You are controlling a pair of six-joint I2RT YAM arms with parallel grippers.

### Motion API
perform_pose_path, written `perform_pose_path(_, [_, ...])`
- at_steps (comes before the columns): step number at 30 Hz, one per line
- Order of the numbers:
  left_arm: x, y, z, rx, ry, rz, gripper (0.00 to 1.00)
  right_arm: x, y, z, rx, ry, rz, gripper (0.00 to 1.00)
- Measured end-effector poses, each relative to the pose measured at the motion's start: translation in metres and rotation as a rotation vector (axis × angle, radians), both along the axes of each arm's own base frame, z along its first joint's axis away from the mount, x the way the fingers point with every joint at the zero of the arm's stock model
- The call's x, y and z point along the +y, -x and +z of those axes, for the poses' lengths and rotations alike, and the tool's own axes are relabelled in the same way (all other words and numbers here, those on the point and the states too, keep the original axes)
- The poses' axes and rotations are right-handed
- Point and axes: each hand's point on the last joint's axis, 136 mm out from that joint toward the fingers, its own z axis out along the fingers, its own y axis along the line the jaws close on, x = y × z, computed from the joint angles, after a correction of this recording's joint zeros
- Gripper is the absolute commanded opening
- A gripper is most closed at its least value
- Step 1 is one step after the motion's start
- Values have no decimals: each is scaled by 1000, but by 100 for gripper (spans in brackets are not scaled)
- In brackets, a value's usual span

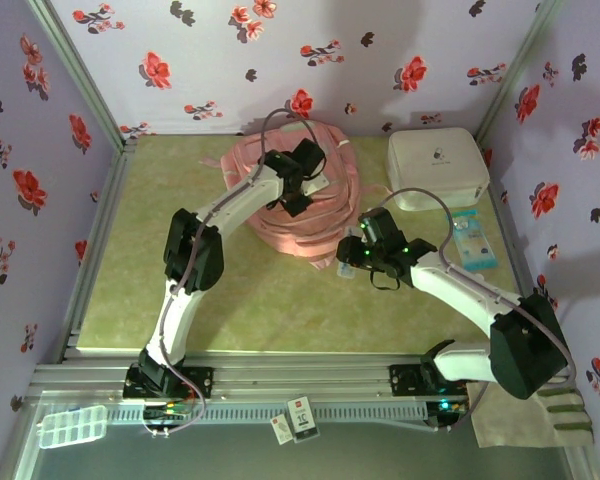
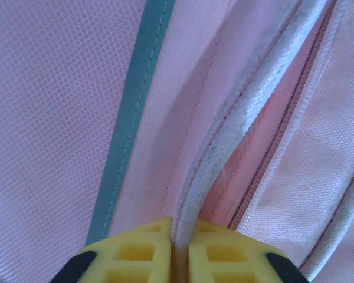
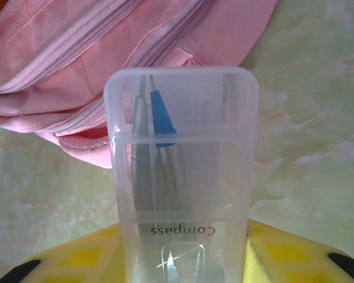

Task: Pack the student bag
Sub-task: Open the student bag at the top-center of the table, then place the loose stationery in the student bag.

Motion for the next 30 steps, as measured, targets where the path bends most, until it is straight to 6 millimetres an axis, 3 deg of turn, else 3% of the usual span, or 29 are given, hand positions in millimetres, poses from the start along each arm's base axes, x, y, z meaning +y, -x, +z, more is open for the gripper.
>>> perform_pose_path(4, [-2,1,14,-17,43,25,8,3,-5,6,-4,-24,-14,44])
perform_pose_path(13, [-31,15,90,-96,300,47,5,2,-36,39,-71,-139,-110,45])
perform_pose_path(18, [-46,31,100,-49,388,61,5,0,-55,64,-110,-232,-176,46])
perform_pose_path(23, [-49,34,105,-31,435,96,5,1,-83,85,-125,-330,-250,47])
perform_pose_path(26, [-50,32,107,-30,462,127,5,4,-98,84,-116,-384,-294,47])
perform_pose_path(30, [-51,27,111,-30,505,177,5,10,-121,68,-82,-439,-354,46])
